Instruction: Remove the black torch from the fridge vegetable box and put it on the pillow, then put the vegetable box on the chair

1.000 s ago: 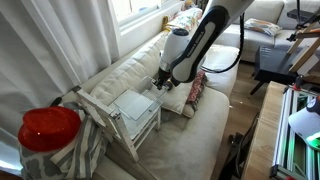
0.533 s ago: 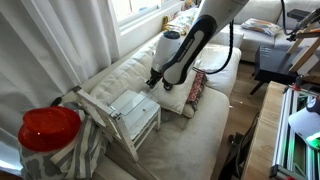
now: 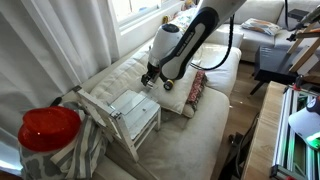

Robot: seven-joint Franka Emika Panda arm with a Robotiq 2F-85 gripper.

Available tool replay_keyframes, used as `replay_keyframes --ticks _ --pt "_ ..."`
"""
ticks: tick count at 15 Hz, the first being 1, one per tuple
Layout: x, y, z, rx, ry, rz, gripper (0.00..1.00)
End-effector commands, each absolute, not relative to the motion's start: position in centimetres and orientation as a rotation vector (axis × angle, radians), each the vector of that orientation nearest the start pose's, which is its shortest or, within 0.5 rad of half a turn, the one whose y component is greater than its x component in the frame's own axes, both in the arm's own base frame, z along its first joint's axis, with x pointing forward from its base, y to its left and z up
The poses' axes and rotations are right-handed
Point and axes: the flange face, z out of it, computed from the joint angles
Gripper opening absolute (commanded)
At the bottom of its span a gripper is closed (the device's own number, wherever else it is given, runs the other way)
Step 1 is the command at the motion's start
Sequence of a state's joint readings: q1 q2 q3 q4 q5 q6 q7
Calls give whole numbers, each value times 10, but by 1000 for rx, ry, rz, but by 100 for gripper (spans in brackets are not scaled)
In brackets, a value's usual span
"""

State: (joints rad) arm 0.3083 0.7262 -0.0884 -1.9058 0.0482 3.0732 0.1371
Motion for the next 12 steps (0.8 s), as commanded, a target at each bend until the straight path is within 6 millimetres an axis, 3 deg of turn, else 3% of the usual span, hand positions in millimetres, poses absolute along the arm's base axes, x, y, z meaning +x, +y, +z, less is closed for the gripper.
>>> replay_keyframes --ticks 1,7,12 --pt "608 141 195 -3013 -255 -718 100" --pt "529 148 249 -2951 -483 -737 100" --pt "459 150 280 -2915 -537 -752 100"
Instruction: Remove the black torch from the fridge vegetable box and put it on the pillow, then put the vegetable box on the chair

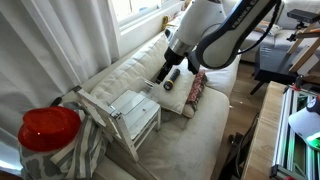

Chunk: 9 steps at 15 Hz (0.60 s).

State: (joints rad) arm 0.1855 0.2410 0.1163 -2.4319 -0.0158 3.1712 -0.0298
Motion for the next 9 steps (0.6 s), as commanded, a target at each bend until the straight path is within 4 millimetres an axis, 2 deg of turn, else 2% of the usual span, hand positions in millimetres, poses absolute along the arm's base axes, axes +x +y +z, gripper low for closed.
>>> replay_keyframes --ticks 1,4,6,7,8,9 --pt "449 150 284 -2915 -538 -751 100" --pt "426 154 290 -2913 -523 -755 100" --pt "419 155 292 -2912 -497 -757 100" --pt "421 160 284 -2899 -440 -753 100" --pt "429 161 290 -2905 -475 -741 100" --pt "427 162 289 -2902 -458 -744 100"
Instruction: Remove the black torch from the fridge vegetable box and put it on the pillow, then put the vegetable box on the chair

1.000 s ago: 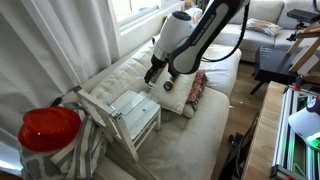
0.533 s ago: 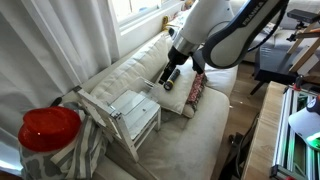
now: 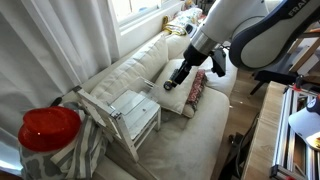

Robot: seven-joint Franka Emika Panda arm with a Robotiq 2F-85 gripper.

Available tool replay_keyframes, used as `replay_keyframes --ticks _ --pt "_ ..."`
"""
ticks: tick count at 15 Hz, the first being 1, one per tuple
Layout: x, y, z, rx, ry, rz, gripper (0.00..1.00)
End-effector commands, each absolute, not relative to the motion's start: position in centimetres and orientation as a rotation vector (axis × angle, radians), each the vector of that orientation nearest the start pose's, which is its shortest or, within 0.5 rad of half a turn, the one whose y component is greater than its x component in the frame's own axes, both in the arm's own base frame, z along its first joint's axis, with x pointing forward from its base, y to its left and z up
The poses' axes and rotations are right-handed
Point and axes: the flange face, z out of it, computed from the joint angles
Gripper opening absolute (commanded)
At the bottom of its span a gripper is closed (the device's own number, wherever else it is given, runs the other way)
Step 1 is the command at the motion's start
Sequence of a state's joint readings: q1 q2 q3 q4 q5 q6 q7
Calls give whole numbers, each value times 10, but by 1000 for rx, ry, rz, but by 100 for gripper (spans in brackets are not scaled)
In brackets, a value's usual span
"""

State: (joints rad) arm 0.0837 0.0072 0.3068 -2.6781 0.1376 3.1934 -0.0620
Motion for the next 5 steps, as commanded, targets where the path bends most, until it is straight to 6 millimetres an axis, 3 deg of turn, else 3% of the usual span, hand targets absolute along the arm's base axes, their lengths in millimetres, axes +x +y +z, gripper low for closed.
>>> replay_keyframes --ticks 1,5 --pt "426 162 288 -2901 -449 -742 100" --pt "426 162 288 -2900 -441 -741 100"
